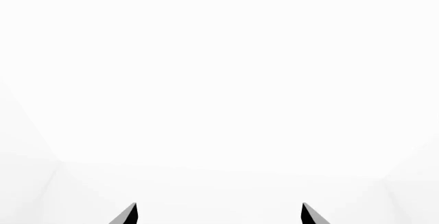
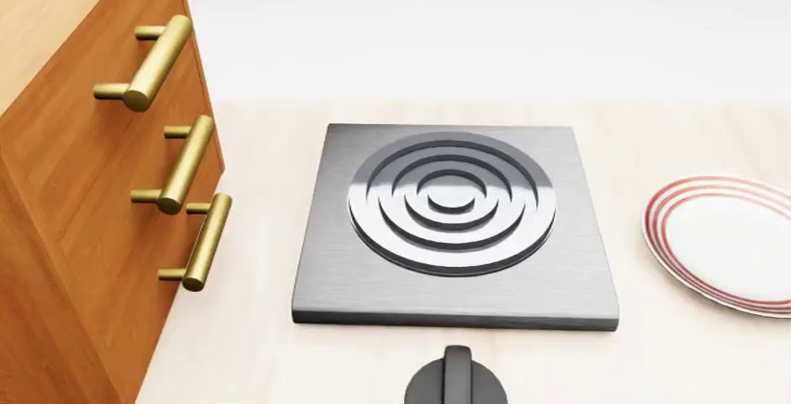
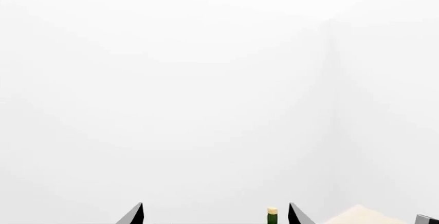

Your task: Put the bowl on the stove.

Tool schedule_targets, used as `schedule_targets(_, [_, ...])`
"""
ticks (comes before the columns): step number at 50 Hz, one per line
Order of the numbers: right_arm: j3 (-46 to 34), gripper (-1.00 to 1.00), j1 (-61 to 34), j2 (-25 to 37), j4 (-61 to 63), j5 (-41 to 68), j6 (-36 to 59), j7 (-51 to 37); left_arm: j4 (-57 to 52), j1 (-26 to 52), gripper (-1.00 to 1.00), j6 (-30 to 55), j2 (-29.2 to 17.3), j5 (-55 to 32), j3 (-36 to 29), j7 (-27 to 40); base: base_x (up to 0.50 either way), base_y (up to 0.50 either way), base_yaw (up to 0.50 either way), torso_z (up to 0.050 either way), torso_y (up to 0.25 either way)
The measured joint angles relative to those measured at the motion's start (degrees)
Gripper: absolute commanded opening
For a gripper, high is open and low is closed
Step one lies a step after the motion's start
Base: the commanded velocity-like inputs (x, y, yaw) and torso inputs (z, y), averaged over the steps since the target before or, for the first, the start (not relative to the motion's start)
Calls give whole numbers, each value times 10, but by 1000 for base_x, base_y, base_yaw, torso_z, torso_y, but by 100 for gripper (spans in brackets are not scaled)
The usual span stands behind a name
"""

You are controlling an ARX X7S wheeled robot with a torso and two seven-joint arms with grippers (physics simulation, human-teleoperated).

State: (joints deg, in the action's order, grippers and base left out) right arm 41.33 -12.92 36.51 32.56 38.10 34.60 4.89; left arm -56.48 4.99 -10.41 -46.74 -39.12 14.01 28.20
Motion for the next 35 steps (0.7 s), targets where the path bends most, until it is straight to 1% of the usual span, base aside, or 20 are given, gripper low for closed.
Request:
schedule_targets(11, [-5, 100, -5, 20, 2, 12, 16, 5, 4, -1, 100, -4, 1, 4, -5, -1, 0, 0, 0, 0, 0])
schedule_targets(19, [-4, 100, -2, 57, -9, 31, 42, 30, 8, 0, 100, -6, 3, 9, -12, -1, 0, 0, 0, 0, 0])
schedule_targets(35, [16, 100, 23, 150, -60, 69, 131, 80, 13, 2, 100, -11, 6, 13, -23, 0, 0, 0, 0, 0, 0])
